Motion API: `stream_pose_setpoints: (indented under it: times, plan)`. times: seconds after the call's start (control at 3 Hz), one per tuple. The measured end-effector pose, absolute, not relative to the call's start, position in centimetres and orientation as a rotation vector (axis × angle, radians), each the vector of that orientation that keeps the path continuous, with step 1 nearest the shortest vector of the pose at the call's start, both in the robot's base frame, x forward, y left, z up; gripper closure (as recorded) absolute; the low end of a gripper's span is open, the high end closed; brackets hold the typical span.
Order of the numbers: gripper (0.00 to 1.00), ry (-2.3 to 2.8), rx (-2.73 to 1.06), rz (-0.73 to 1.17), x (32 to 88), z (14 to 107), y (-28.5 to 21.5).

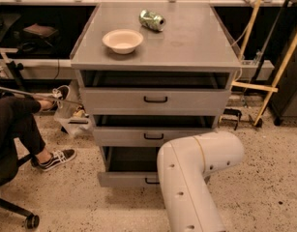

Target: Open bottom drawer

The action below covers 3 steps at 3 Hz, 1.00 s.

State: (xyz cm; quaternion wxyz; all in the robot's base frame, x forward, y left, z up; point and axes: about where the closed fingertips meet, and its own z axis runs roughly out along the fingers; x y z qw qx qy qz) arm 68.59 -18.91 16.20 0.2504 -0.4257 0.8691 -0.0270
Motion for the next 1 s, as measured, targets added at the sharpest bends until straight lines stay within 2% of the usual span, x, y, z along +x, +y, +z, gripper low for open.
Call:
stream_pose_setpoints:
  times: [1.0]
  plan:
    - [1.0,2.355,-1.162,-0.067,68.08,16.25,-18.2]
